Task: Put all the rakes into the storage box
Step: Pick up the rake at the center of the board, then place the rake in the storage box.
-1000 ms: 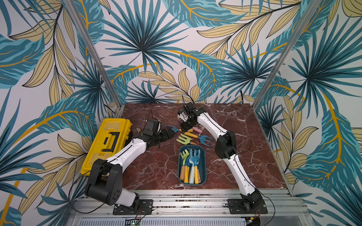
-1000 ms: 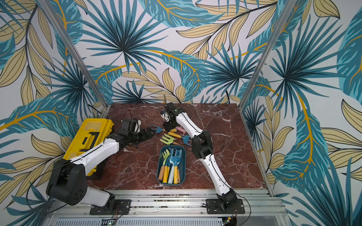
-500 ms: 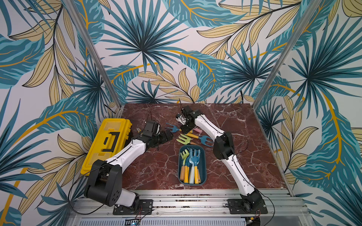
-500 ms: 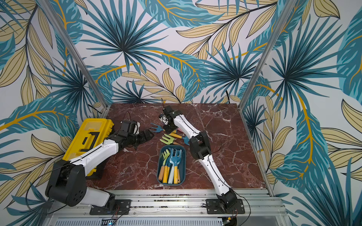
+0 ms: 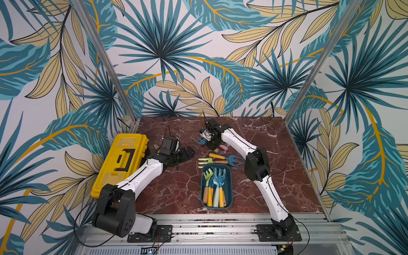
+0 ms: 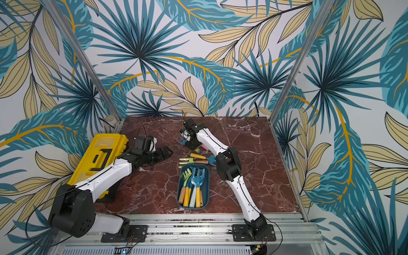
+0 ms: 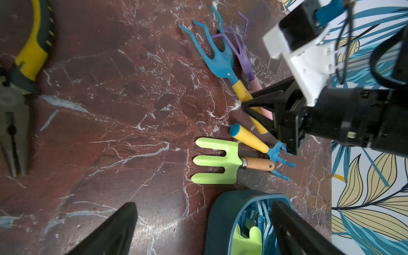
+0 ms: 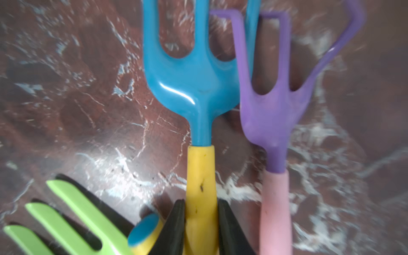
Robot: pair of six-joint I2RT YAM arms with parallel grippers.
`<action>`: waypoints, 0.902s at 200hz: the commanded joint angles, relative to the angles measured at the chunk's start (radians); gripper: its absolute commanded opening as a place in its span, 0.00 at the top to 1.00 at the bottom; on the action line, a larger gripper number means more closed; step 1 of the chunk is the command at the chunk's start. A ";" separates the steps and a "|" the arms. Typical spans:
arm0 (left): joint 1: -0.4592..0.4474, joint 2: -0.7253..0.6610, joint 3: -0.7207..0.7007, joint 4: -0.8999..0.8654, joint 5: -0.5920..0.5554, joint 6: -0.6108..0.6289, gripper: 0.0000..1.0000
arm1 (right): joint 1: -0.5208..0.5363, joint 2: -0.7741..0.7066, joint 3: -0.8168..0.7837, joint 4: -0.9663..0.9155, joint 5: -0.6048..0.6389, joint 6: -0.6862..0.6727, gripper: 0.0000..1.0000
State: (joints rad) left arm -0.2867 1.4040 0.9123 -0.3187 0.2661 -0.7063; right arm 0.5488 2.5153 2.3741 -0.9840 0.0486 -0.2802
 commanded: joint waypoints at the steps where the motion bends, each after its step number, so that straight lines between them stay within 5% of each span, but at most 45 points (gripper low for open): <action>1: 0.009 -0.042 -0.043 0.005 -0.008 0.004 0.00 | 0.002 -0.105 -0.038 0.051 0.017 0.053 0.76; 90: 0.009 -0.121 -0.146 0.087 0.012 -0.027 0.00 | 0.031 -0.632 -0.651 0.185 -0.007 0.427 0.81; 180: 0.010 -0.123 -0.236 0.190 0.051 -0.035 0.00 | 0.248 -1.243 -1.314 0.308 -0.041 1.010 0.81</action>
State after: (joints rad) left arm -0.2859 1.2892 0.7052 -0.1848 0.3016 -0.7422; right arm 0.7544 1.3567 1.1732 -0.7429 0.0181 0.4881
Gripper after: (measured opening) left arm 0.998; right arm 0.263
